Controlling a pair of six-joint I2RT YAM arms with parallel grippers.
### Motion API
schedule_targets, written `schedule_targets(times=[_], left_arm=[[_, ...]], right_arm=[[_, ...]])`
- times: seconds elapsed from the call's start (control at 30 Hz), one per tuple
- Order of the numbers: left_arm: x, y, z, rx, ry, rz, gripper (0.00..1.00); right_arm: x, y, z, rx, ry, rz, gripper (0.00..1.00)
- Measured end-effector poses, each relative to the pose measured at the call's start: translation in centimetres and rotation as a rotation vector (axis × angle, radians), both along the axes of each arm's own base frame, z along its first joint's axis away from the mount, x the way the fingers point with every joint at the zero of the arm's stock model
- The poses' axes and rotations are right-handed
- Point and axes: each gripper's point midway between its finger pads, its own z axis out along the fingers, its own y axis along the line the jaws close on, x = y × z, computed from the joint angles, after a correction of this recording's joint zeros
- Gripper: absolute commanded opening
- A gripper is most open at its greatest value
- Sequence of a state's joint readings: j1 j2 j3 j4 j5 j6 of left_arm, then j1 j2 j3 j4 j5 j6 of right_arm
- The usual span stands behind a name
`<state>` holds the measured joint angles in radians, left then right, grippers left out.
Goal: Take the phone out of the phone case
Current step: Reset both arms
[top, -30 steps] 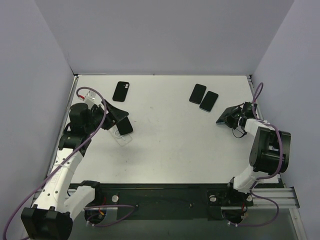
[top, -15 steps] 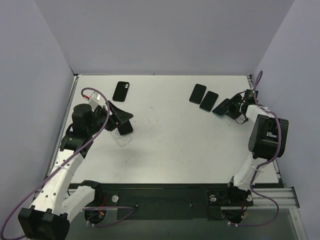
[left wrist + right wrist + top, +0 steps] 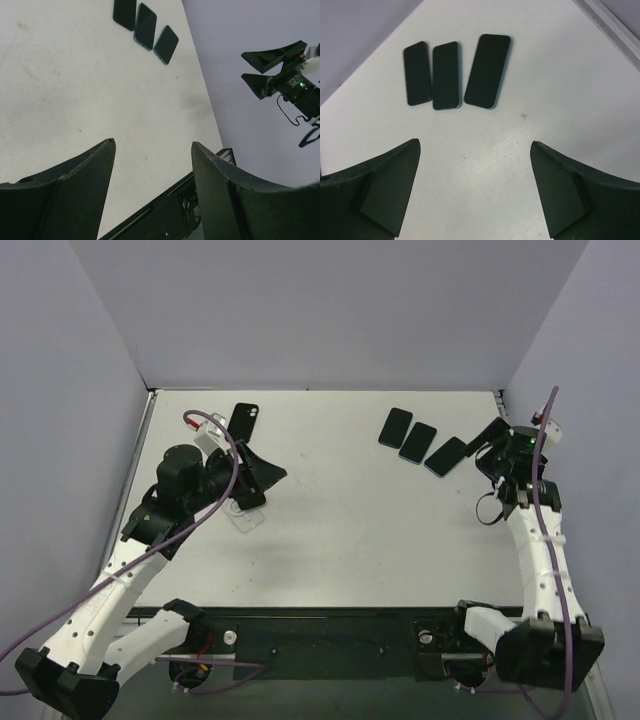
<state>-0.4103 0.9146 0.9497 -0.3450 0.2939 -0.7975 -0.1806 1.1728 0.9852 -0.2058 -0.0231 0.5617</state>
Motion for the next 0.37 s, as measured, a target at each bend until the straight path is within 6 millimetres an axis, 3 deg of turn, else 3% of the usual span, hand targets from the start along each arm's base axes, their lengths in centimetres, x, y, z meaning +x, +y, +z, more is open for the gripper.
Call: schedule_targets(times=[0.1, 0.2, 0.37], left_arm=[[-0.3, -0.7, 2.9, 0.015, -0.094, -0.013, 0.73], [-0.6, -0.5, 5.8, 0.018, -0.185, 0.002, 0.73], [-1.6, 1.0, 9.4, 0.015, -0.307, 0.048, 0.74]], right_arm=[[-2.5, 2.2, 5.7, -0.093, -0.149, 0.044, 0.87], [-5.2, 4.2, 10.2, -0.129, -0.278, 0.096, 0.87], [-9.3, 4.4, 15.9, -0.146, -0.479, 0.09, 0.87]])
